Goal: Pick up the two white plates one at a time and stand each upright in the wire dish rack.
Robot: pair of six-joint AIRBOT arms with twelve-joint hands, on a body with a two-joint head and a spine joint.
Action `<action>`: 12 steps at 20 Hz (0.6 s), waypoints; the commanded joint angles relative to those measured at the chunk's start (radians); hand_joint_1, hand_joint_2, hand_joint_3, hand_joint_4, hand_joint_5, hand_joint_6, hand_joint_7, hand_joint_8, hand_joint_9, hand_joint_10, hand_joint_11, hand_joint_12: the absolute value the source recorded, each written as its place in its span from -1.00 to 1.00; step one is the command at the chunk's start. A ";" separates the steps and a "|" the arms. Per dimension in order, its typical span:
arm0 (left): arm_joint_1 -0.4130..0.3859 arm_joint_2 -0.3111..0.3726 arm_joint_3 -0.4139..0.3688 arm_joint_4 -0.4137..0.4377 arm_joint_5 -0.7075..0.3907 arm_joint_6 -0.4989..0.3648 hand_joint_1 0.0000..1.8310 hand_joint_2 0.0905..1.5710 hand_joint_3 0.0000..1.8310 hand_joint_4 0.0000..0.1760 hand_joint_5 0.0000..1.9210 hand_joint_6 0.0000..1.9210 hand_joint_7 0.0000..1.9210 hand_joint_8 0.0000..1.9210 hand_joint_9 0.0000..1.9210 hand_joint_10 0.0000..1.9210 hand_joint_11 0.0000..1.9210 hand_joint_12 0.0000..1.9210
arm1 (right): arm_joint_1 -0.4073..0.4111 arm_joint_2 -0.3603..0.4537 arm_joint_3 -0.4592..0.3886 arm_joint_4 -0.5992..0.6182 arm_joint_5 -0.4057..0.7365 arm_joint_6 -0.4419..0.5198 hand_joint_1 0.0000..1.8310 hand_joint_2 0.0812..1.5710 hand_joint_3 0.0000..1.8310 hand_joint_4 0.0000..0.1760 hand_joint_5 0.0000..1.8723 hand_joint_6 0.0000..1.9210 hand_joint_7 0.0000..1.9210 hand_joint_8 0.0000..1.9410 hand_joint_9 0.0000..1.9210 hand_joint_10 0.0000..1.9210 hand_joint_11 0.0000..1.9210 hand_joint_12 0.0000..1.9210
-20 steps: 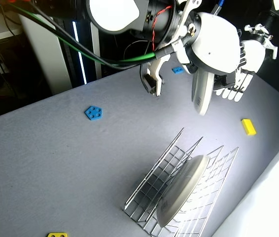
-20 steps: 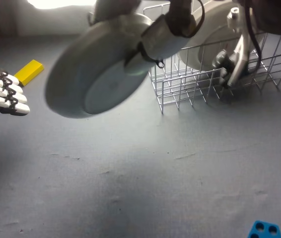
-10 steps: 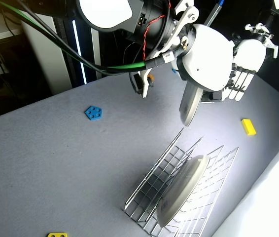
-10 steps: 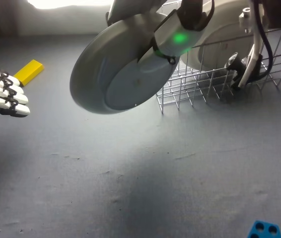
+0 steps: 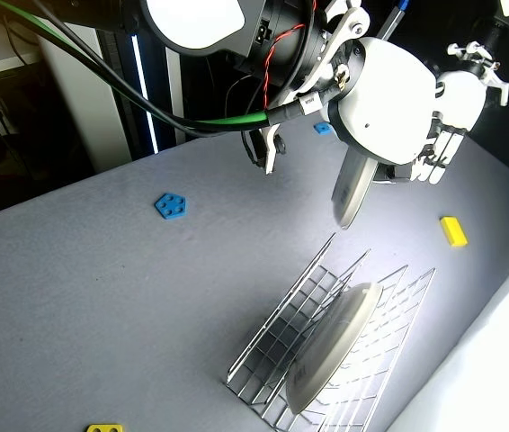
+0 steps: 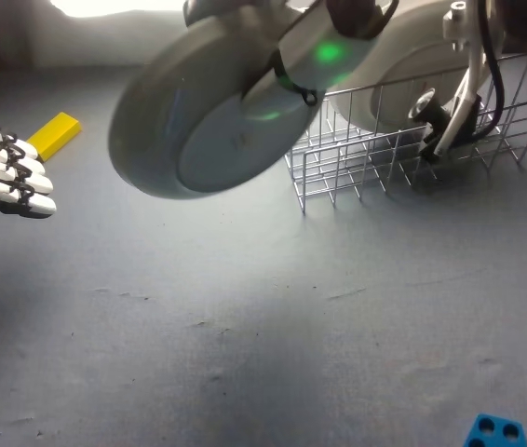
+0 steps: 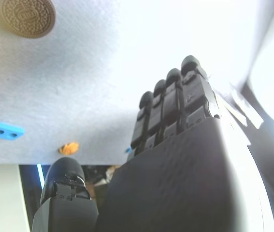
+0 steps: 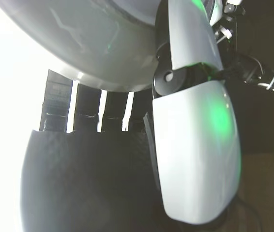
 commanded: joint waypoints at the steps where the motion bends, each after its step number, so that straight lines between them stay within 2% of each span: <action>1: -0.009 0.007 -0.001 -0.060 -0.015 -0.003 -1.00 0.36 -1.00 -1.00 -0.96 -0.99 -0.96 -0.99 -0.98 -0.99 -0.99 -1.00 | 0.021 0.005 0.001 0.013 0.163 0.020 0.51 0.35 -1.00 -1.00 0.06 0.02 0.15 -0.17 -0.08 0.15 -0.31 0.28; 4: -0.009 0.006 -0.002 -0.059 -0.015 -0.003 -1.00 0.35 -1.00 -1.00 -0.98 -1.00 -0.98 -1.00 -0.99 -1.00 -1.00 -1.00 | 0.013 0.006 0.000 0.040 0.219 -0.009 0.50 0.36 -1.00 -1.00 0.05 0.05 0.12 -0.15 -0.09 0.18 -0.30 0.29; 6: -0.009 0.006 -0.002 -0.059 -0.015 -0.003 -1.00 0.35 -1.00 -1.00 -0.96 -0.99 -0.97 -0.99 -0.98 -1.00 -1.00 -1.00 | -0.006 0.013 0.000 0.265 0.298 -0.239 0.50 0.37 -1.00 -1.00 0.04 0.07 0.11 -0.14 -0.11 0.19 -0.33 0.30; 12: -0.009 0.005 -0.002 -0.059 -0.015 -0.003 -1.00 0.36 -1.00 -1.00 -0.98 -1.00 -0.98 -1.00 -0.99 -1.00 -1.00 -1.00 | -0.041 0.016 0.042 0.327 0.329 -0.246 0.50 0.37 -1.00 -1.00 0.03 0.06 0.11 -0.11 -0.11 0.20 -0.35 0.31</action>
